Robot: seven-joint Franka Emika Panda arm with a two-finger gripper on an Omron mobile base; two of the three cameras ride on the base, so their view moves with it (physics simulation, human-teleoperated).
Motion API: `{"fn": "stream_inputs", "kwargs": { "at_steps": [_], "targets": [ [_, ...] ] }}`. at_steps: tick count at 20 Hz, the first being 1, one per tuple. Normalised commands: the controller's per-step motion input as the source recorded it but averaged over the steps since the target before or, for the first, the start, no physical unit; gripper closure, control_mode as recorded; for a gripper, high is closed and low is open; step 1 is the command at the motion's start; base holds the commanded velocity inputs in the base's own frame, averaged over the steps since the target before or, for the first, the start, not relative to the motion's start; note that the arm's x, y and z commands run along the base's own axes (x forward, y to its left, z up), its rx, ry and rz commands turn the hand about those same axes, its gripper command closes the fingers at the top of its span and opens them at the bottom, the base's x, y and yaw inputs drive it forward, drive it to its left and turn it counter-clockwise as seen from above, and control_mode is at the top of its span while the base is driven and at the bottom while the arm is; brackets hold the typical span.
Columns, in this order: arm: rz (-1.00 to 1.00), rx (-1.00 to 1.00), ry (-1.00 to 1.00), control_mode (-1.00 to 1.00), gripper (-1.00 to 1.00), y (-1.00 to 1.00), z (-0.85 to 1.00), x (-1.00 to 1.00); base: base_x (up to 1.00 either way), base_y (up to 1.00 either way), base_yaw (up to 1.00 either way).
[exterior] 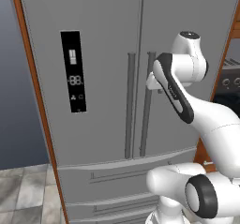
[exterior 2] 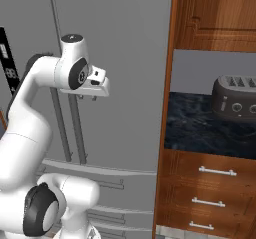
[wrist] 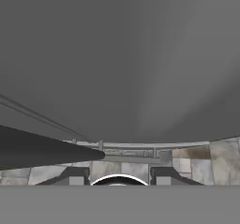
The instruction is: Open the fridge, remove the orange, squash, and chicken drumstick, and place them on any counter.
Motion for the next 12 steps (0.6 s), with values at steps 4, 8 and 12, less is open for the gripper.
{"fn": "stream_inputs", "kwargs": {
  "at_steps": [4, 8, 12],
  "targets": [
    [0.0, 0.0, 0.0, 1.0, -1.0, 0.0, 0.0, -0.01, -0.1, 0.18, 0.0],
    [0.0, 0.0, 0.0, 1.0, -1.0, 0.0, 0.0, 0.0, -0.3, 0.5, 0.0],
    [0.0, 0.0, 0.0, 1.0, -1.0, 0.0, 0.0, 0.0, -0.29, 0.29, 0.0]
  ]
}}
